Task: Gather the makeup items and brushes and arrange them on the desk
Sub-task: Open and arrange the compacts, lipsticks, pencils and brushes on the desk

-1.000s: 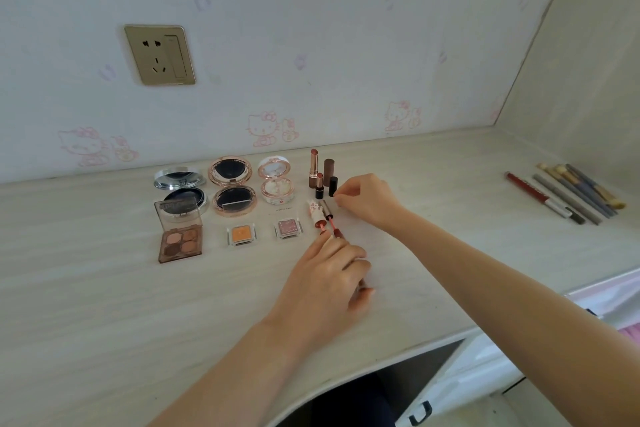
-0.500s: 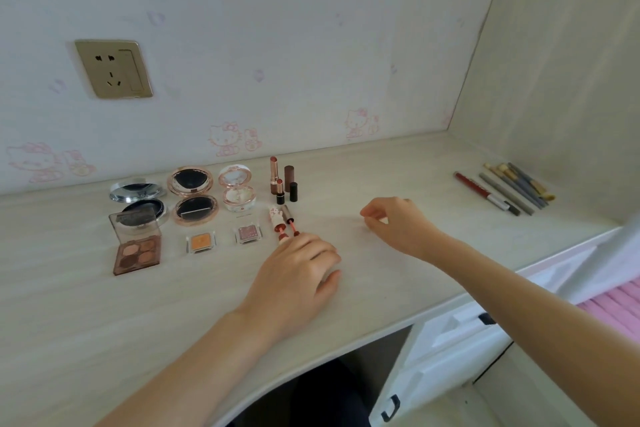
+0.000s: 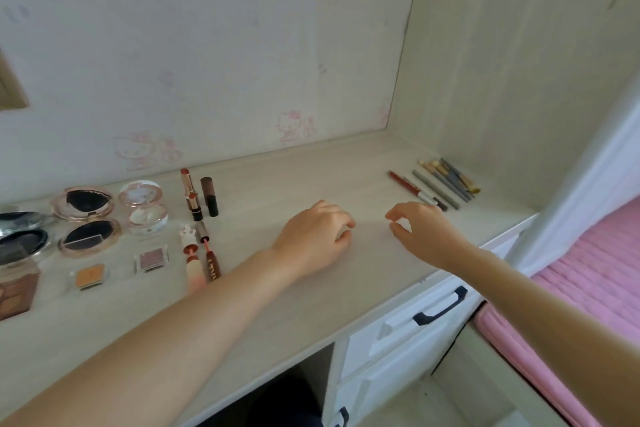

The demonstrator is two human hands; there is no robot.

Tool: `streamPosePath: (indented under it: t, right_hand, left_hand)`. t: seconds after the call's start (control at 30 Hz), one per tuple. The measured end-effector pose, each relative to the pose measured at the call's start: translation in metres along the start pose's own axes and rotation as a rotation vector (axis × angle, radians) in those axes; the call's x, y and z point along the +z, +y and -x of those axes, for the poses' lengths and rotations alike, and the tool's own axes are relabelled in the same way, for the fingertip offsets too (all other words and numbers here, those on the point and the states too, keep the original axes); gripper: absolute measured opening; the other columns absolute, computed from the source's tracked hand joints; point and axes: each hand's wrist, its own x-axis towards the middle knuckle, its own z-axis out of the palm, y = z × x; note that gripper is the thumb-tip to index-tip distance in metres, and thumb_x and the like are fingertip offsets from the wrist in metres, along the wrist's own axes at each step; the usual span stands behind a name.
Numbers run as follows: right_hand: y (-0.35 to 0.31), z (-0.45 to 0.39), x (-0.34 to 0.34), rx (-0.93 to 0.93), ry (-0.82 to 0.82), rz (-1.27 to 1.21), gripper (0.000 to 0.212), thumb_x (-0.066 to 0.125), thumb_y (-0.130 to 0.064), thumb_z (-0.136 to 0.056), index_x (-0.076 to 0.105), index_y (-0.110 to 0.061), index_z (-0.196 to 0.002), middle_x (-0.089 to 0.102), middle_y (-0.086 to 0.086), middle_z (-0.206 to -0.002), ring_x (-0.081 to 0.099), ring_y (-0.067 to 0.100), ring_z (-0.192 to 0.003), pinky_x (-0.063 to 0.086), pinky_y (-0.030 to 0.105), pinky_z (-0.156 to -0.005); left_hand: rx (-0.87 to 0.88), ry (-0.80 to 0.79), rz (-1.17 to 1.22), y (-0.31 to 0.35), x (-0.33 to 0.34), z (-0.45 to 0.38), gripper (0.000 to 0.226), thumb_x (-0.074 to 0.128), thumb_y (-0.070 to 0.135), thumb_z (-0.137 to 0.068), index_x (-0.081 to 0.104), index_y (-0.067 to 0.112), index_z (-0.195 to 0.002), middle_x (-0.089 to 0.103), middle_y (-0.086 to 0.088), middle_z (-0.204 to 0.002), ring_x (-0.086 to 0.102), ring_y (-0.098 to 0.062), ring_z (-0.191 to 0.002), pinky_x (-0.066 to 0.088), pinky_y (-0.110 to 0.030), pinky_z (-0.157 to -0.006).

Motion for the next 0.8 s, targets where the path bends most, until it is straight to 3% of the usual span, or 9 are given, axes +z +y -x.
streamPosePath:
  t: [0.07, 0.2, 0.43, 0.6, 0.7, 0.8]
  right_hand:
    - [0.018, -0.006, -0.003, 0.024, 0.028, 0.025, 0.026, 0.054, -0.018, -0.093, 0.064, -0.013, -0.116, 0.066, 0.003, -0.113, 0.059, 0.018, -0.104, 0.041, 0.021, -0.087]
    - [0.049, -0.019, -0.007, 0.080, 0.102, 0.078, 0.029, 0.054, -0.015, -0.092, 0.062, -0.011, -0.119, 0.062, 0.007, -0.117, 0.055, 0.025, -0.109, 0.046, 0.035, -0.093]
    - [0.071, -0.039, -0.007, 0.138, 0.118, 0.274, 0.037, 0.049, -0.023, -0.094, 0.054, -0.010, -0.127, 0.049, 0.012, -0.130, 0.039, 0.034, -0.118, 0.043, 0.043, -0.092]
    - [0.068, -0.049, 0.001, 0.166, 0.098, 0.276, 0.034, 0.047, -0.024, -0.094, 0.057, -0.006, -0.121, 0.048, 0.013, -0.130, 0.036, 0.036, -0.118, 0.041, 0.043, -0.096]
    - [0.070, -0.050, 0.005, 0.170, 0.088, 0.256, 0.036, 0.047, -0.024, -0.092, 0.057, -0.007, -0.123, 0.047, 0.011, -0.133, 0.035, 0.035, -0.121, 0.040, 0.042, -0.098]
    - [0.072, -0.049, 0.006, 0.135, 0.148, 0.226, 0.036, 0.049, -0.023, -0.092, 0.055, -0.012, -0.126, 0.051, 0.009, -0.130, 0.038, 0.033, -0.119, 0.041, 0.041, -0.097]
  left_hand:
    - [-0.004, -0.068, 0.005, 0.004, 0.011, -0.026, 0.031, 0.049, 0.024, -0.092, 0.060, 0.019, -0.121, 0.060, 0.002, -0.125, 0.045, -0.018, -0.121, 0.042, -0.033, -0.098]
    - [-0.009, -0.206, -0.024, 0.009, 0.037, -0.076, 0.041, 0.047, 0.028, -0.095, 0.048, 0.017, -0.135, 0.047, -0.003, -0.140, 0.034, -0.021, -0.132, 0.033, -0.036, -0.109]
    - [0.033, -0.152, 0.004, 0.011, 0.067, -0.144, 0.059, 0.034, 0.001, -0.094, 0.026, 0.020, -0.149, 0.026, -0.004, -0.155, 0.018, -0.019, -0.144, 0.021, -0.033, -0.115]
    - [0.073, -0.281, -0.055, 0.002, 0.078, -0.174, 0.051, 0.028, 0.019, -0.102, 0.015, 0.023, -0.152, 0.015, 0.004, -0.160, 0.003, -0.017, -0.148, 0.013, -0.035, -0.119]
    - [0.103, -0.320, -0.084, -0.005, 0.081, -0.177, 0.048, 0.029, 0.023, -0.103, 0.022, 0.022, -0.150, 0.023, 0.001, -0.157, 0.012, -0.020, -0.146, 0.016, -0.036, -0.118]
    - [0.147, -0.182, -0.061, -0.010, 0.079, -0.175, 0.044, 0.039, 0.020, -0.099, 0.039, 0.020, -0.143, 0.043, -0.006, -0.143, 0.035, -0.025, -0.134, 0.030, -0.035, -0.109]
